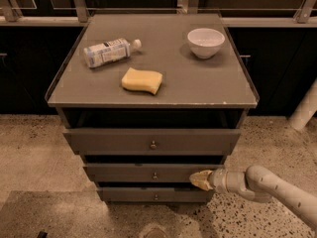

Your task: Close middle drawer

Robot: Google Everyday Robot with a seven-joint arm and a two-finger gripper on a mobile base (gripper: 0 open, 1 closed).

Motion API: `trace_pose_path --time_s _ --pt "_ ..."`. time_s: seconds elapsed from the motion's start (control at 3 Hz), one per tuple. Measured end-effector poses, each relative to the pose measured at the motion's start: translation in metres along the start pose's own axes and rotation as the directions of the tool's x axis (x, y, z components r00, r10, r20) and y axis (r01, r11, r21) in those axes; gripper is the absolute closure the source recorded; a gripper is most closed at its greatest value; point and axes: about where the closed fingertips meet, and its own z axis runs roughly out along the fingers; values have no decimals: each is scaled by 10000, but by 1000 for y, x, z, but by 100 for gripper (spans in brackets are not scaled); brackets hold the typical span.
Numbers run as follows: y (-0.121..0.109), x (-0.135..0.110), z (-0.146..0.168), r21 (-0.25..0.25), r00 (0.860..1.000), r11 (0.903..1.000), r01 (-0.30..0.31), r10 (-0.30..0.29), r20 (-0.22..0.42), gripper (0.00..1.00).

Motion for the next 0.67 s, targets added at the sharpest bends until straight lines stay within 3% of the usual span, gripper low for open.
trace_pose_path --time_s 0.33,0.67 --pt "38 43 -17 -280 9968 9968 -753 746 -273 100" --pt "56 53 -13 -540 9950 9940 -953 935 -351 81"
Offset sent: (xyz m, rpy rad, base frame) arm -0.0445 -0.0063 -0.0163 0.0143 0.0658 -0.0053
